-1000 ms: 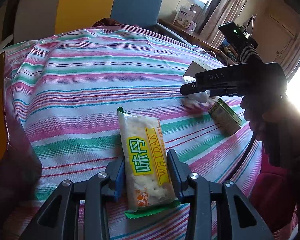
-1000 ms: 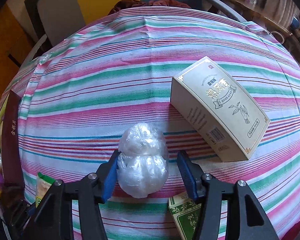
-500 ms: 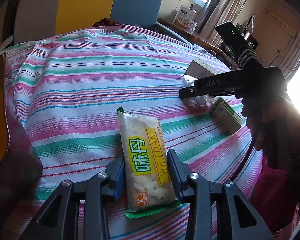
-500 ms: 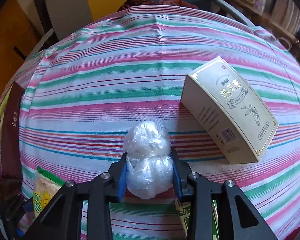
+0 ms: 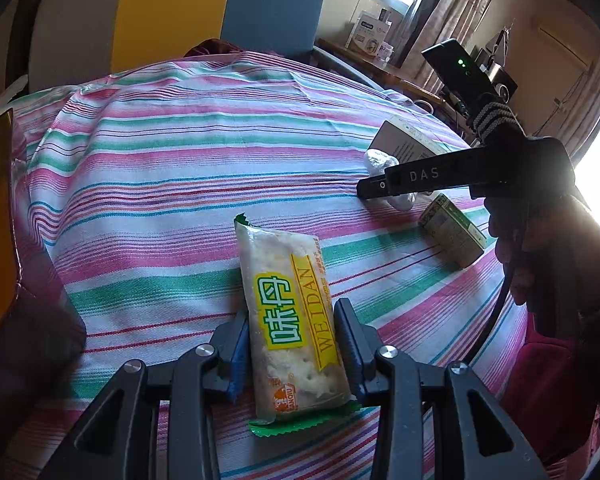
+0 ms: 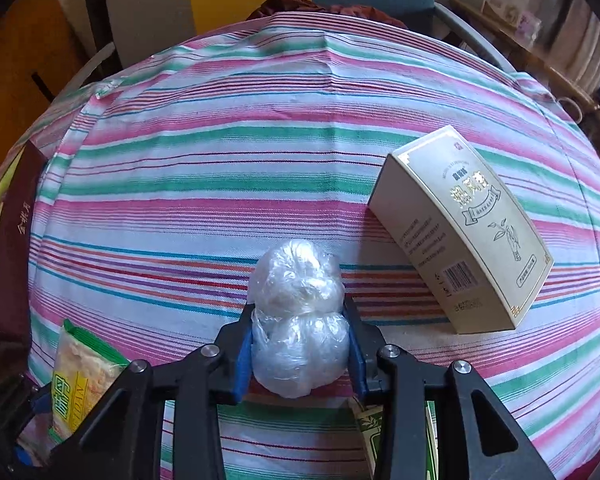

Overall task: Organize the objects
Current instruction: 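Carry the cracker packet into the tray and open the left gripper, then carry the plastic bundle into the tray and open the right gripper, then move both grippers back toward the two boxes on the table, then grasp the small green box with the right gripper, then grasp the white box with the left gripper while the right gripper holds the green box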

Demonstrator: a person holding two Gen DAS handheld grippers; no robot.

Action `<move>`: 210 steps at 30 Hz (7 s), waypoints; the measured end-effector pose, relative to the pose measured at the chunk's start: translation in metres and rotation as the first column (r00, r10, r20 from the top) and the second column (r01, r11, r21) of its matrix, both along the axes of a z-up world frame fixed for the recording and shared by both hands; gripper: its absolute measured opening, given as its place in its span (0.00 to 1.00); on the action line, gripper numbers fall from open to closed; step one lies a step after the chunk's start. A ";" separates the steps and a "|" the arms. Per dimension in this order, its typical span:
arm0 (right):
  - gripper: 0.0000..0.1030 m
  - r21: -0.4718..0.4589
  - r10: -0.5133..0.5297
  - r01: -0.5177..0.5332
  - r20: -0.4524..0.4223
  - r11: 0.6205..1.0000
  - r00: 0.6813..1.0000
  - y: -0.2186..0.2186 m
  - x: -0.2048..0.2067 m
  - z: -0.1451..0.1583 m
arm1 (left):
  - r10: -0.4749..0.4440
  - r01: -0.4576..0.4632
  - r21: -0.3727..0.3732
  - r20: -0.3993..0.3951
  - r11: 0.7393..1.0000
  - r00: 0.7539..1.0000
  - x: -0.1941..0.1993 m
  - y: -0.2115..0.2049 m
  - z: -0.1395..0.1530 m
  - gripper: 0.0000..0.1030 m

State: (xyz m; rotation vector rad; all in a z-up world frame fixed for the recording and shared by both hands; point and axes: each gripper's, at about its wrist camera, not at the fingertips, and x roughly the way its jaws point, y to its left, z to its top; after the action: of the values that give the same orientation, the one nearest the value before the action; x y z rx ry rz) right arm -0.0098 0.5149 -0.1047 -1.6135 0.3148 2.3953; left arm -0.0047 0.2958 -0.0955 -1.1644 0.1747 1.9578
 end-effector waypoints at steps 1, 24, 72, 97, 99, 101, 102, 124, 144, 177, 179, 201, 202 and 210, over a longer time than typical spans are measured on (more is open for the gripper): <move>0.38 0.006 0.004 -0.004 0.001 1.000 1.000 -0.002 -0.001 -0.001 | -0.002 0.002 -0.003 -0.003 1.000 1.000 0.000 0.001 0.000 0.39; 0.37 0.093 0.058 -0.058 -0.004 0.994 0.998 -0.015 0.001 -0.002 | 0.040 -0.041 -0.004 -0.102 0.999 0.994 0.011 -0.012 0.038 0.30; 0.35 0.181 0.098 -0.096 -0.002 0.979 0.995 -0.021 -0.017 -0.009 | 0.729 -0.728 -0.051 -0.018 0.683 0.685 -0.146 -0.251 0.056 0.35; 0.34 0.001 0.343 -0.358 -0.287 0.934 0.894 -0.189 -0.039 0.084 | 0.631 -0.661 0.042 -0.346 0.749 0.694 -0.031 -0.266 0.120 0.35; 0.34 -0.017 0.389 -0.414 -0.305 0.910 0.869 -0.219 -0.042 0.090 | 0.636 -0.665 0.042 -0.340 0.746 0.692 -0.029 -0.270 0.119 0.35; 0.34 -0.035 0.427 -0.459 -0.312 0.888 0.849 -0.245 -0.046 0.092 | 0.641 -0.668 0.043 -0.335 0.743 0.690 -0.029 -0.273 0.118 0.35; 0.34 -0.046 0.447 -0.482 -0.309 0.875 0.840 -0.259 -0.049 0.091 | 0.644 -0.671 0.043 -0.334 0.740 0.688 -0.028 -0.275 0.117 0.35; 0.56 -0.214 0.636 -0.672 -0.217 0.709 0.740 -0.390 -0.067 0.019 | 0.693 -0.715 0.041 -0.290 0.698 0.660 -0.029 -0.303 0.103 0.36; 0.69 -0.171 0.387 -0.455 -0.322 0.874 0.864 -0.267 -0.021 0.065 | 0.626 -0.651 0.019 -0.295 0.759 0.722 -0.022 -0.274 0.104 0.36; 0.30 -0.153 -0.093 0.081 -0.071 0.985 0.993 0.019 0.047 0.049 | 0.144 -0.162 -0.052 -0.249 0.985 0.958 -0.019 -0.056 0.105 0.36; 0.30 -0.149 -0.159 0.134 -0.171 0.980 0.972 0.033 0.057 0.069 | 0.113 -0.131 -0.067 -0.222 0.989 0.969 -0.021 -0.039 0.100 0.36; 0.30 -0.329 -0.457 0.405 -0.099 0.853 0.884 0.138 0.040 0.028 | 0.002 0.001 -0.025 0.127 1.000 0.992 -0.050 0.100 0.052 0.40; 0.30 -0.393 -0.409 0.341 -0.103 0.854 0.907 0.129 0.036 0.027 | 0.005 -0.002 -0.020 0.135 1.000 0.991 -0.052 0.103 0.052 0.41; 0.30 -0.346 -0.360 0.291 -0.152 0.892 0.921 0.119 0.025 0.033 | 0.032 -0.030 -0.018 0.124 0.999 0.992 -0.074 0.127 0.055 0.61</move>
State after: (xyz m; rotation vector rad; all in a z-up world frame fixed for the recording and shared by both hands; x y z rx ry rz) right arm 0.0147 0.6341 -0.0716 -1.2818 0.9783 2.3336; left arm -0.0791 0.4229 -0.0403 -1.3019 0.1076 1.9072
